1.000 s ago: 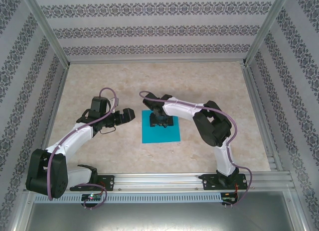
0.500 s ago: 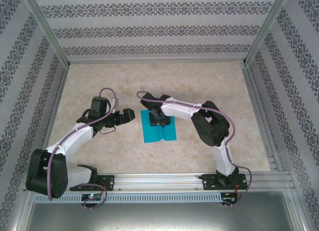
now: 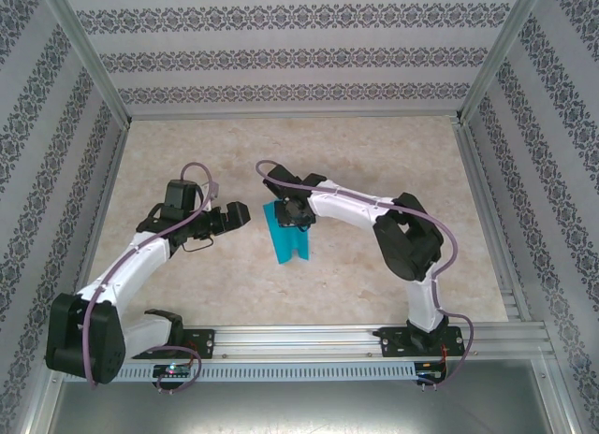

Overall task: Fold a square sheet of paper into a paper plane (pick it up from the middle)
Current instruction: Fold the square sheet of paper in half at the center of the table.

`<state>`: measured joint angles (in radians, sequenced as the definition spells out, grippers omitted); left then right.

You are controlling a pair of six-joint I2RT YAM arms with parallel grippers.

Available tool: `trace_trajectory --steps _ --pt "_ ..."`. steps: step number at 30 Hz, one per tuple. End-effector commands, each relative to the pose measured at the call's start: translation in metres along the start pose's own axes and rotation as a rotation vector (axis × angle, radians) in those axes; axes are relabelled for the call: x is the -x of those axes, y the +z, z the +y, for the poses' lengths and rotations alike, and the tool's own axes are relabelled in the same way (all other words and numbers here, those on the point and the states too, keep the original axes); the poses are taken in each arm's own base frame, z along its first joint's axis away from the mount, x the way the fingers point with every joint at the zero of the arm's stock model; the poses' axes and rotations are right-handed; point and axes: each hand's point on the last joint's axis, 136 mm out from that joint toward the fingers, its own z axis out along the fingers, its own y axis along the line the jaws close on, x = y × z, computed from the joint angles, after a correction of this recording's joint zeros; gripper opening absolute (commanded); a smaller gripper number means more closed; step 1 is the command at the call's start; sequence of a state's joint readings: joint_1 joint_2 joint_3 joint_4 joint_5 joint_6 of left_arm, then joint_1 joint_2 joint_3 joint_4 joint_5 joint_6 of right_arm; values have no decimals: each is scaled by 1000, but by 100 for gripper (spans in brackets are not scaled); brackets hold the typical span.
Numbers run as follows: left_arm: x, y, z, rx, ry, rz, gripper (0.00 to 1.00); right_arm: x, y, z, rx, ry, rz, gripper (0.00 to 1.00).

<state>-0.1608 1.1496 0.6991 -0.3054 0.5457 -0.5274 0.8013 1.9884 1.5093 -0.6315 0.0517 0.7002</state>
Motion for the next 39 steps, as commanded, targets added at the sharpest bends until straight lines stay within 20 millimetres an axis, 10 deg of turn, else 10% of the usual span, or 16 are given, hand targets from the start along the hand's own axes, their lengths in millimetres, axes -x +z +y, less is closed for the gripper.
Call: trace_trajectory --steps 1,7,13,27,39 --pt "9 -21 -4 10 -6 -35 100 19 -36 37 208 -9 -79 28" --pt "19 -44 -13 -17 -46 -79 100 37 -69 73 574 83 -148 25" --pt "25 -44 -37 -147 -64 -71 100 30 -51 64 698 165 -104 24" --pt "9 23 -37 -211 -114 50 89 -6 13 9 615 260 -8 26" --pt "-19 85 -35 -145 -74 177 56 -21 28 -15 556 257 16 31"
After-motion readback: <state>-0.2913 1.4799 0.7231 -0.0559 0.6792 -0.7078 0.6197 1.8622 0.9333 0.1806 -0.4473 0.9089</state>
